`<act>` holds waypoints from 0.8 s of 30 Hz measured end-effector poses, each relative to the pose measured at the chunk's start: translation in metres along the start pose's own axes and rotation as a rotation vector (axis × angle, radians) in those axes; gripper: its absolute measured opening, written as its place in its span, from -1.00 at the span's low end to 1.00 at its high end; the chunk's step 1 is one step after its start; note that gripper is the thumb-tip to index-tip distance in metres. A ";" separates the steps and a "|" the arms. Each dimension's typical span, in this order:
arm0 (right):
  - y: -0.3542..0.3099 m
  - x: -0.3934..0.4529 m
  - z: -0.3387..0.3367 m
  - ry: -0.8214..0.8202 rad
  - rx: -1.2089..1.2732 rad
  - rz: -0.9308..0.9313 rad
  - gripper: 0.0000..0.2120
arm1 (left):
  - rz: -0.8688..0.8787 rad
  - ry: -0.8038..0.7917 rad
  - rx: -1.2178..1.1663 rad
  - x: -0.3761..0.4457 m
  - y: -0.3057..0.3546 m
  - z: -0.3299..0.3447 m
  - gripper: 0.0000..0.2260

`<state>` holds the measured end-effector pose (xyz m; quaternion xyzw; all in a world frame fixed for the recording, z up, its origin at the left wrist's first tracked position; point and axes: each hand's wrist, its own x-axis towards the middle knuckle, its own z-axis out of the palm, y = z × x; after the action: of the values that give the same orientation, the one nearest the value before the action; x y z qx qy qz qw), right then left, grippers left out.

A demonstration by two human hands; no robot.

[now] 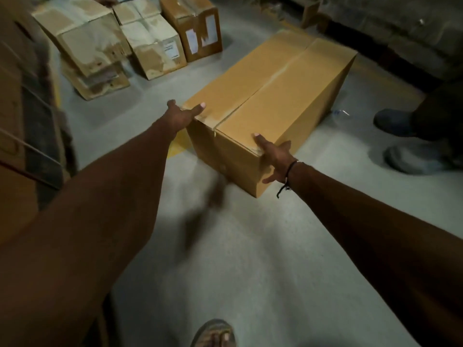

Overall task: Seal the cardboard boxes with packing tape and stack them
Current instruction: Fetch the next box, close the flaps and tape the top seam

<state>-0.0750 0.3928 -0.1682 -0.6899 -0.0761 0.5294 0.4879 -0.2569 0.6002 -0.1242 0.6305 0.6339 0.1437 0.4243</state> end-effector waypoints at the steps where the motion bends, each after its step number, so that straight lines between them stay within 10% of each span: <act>1: 0.006 0.006 0.002 -0.031 0.014 -0.007 0.26 | 0.007 -0.005 0.008 0.006 -0.002 0.003 0.07; 10: 0.032 -0.012 -0.029 -0.147 0.258 -0.086 -0.11 | 0.047 0.100 0.185 -0.018 -0.005 0.000 0.19; 20: 0.043 -0.138 -0.115 -0.111 0.042 -0.072 -0.38 | -0.019 -0.336 0.283 -0.180 0.010 -0.023 -0.24; 24: 0.035 -0.217 -0.155 -0.107 -0.060 -0.012 -0.49 | -0.072 -0.541 0.403 -0.257 0.032 -0.034 -0.13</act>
<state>-0.0573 0.1481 -0.0581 -0.6745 -0.1218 0.5599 0.4656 -0.2995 0.3809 0.0103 0.6943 0.5359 -0.1718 0.4487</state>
